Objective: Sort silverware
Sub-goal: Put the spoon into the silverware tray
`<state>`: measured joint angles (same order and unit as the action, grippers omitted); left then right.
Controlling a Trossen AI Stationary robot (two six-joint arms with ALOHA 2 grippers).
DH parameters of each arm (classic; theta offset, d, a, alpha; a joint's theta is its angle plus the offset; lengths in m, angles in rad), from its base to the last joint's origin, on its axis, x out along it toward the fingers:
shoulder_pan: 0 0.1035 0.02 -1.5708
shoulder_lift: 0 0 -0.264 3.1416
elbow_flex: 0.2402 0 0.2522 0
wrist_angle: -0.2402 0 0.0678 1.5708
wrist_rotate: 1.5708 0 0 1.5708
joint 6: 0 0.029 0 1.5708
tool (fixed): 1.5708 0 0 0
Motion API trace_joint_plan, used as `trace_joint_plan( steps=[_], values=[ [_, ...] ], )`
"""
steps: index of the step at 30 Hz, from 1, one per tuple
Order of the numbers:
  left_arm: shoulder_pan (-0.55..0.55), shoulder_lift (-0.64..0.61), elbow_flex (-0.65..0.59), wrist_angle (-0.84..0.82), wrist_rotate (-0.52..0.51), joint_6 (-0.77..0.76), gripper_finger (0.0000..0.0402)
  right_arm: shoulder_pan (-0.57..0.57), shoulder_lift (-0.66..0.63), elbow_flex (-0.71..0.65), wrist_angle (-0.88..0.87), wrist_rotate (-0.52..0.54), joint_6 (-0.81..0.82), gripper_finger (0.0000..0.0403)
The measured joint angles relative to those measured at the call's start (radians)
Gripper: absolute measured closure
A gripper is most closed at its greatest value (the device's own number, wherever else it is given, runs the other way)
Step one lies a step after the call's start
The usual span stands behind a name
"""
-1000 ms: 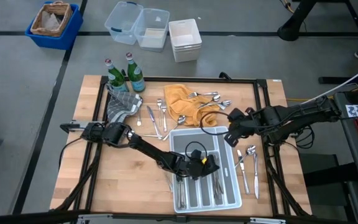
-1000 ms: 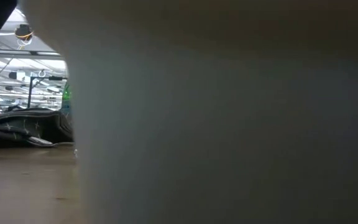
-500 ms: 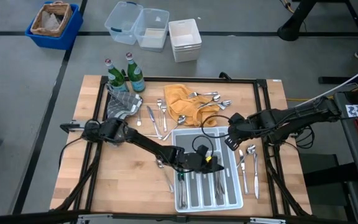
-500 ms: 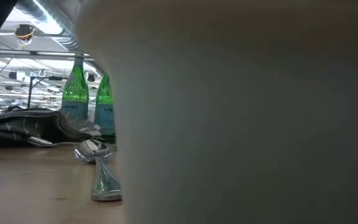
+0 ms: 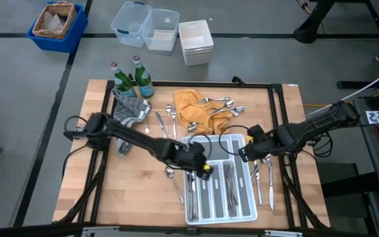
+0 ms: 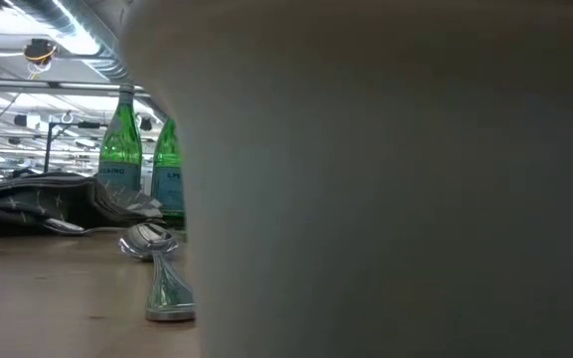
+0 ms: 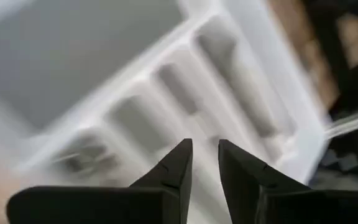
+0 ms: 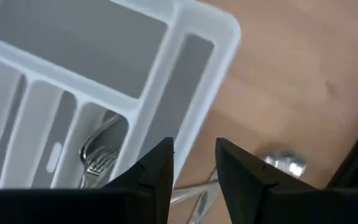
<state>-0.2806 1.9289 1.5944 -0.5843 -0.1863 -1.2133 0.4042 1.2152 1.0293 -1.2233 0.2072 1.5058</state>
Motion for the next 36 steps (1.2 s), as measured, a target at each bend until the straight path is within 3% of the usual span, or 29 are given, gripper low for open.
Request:
trace_joint_plan(
  steps=[6,13,17,23,27,36],
  values=[
    [-0.003,-0.140,0.000,-0.374,-0.012,0.145,0.0335,0.113,0.000,-0.094,0.039,-0.048,0.350,0.0281],
    [-0.001,-0.223,-0.008,-0.586,-0.036,0.312,0.0335,0.189,0.000,-0.196,0.080,-0.061,0.664,0.0281],
    [0.000,-0.259,-0.080,-0.590,-0.030,0.362,0.0335,0.201,0.000,-0.260,0.147,-0.091,0.773,0.0281],
    [-0.005,-0.305,-0.226,-0.576,0.002,0.332,0.0335,0.198,0.000,-0.359,0.295,-0.106,0.810,0.0281],
    [-0.013,-0.309,-0.295,-0.561,0.018,0.310,0.0335,0.198,0.000,-0.402,0.290,-0.161,0.857,0.0281],
    [-0.021,-0.310,-0.412,-0.313,0.103,0.297,0.0335,0.198,0.000,-0.455,0.289,-0.171,0.868,0.0281]
  ],
)
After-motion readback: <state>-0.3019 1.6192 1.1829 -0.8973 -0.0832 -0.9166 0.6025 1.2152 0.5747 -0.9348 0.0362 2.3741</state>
